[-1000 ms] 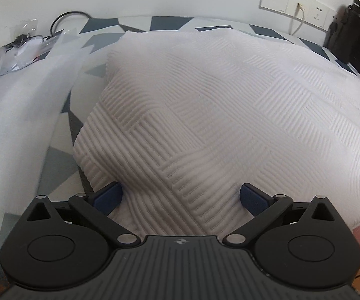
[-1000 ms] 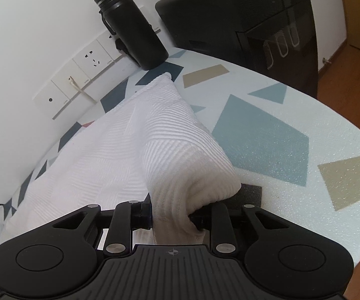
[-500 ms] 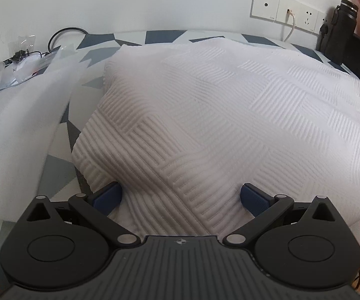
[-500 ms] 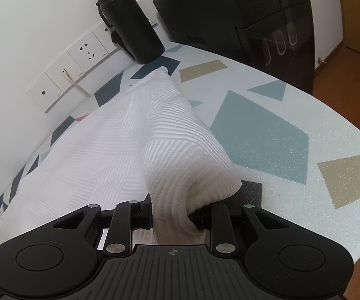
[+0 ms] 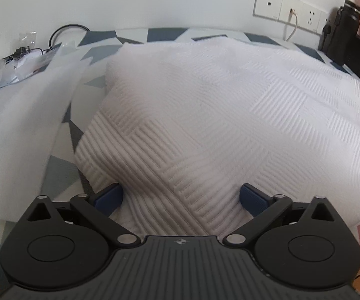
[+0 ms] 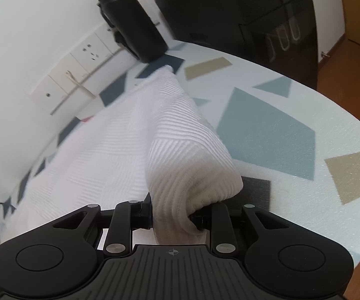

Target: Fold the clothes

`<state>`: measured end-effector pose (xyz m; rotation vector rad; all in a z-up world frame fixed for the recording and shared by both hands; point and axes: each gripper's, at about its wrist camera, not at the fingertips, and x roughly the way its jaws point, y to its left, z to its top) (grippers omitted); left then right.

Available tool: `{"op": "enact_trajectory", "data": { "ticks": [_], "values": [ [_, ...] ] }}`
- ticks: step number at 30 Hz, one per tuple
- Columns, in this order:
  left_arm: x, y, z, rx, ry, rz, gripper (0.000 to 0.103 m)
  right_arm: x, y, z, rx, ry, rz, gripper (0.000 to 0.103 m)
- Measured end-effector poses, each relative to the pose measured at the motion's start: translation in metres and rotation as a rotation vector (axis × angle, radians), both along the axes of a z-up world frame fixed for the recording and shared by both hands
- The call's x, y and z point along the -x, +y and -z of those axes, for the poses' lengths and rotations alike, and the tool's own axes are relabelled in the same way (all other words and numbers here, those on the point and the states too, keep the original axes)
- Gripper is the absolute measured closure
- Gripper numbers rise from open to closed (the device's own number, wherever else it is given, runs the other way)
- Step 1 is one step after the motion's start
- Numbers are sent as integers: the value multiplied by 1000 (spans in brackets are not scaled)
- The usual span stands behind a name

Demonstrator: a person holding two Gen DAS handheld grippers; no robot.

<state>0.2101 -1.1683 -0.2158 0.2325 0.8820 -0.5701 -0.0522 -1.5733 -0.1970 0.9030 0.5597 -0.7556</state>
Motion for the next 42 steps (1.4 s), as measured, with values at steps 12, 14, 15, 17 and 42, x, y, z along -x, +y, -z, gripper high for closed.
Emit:
{"op": "enact_trajectory", "data": {
  "ticks": [12,14,15,17,42],
  "values": [
    [-13,54,-20,37,-33,-107,6,-47,37,-36,16,-118,-127,82],
    [-15,64,-19,51,-9,-129,6,-51,43,-38,6,-132,-130,82],
    [-15,68,-18,54,-4,-132,6,-54,47,-39,4,-138,-136,82],
    [-15,75,-16,61,5,-138,6,-61,54,-43,0,-154,-149,82],
    [-30,89,7,104,101,10,6,-181,196,-45,53,-144,-573,89]
  ]
}}
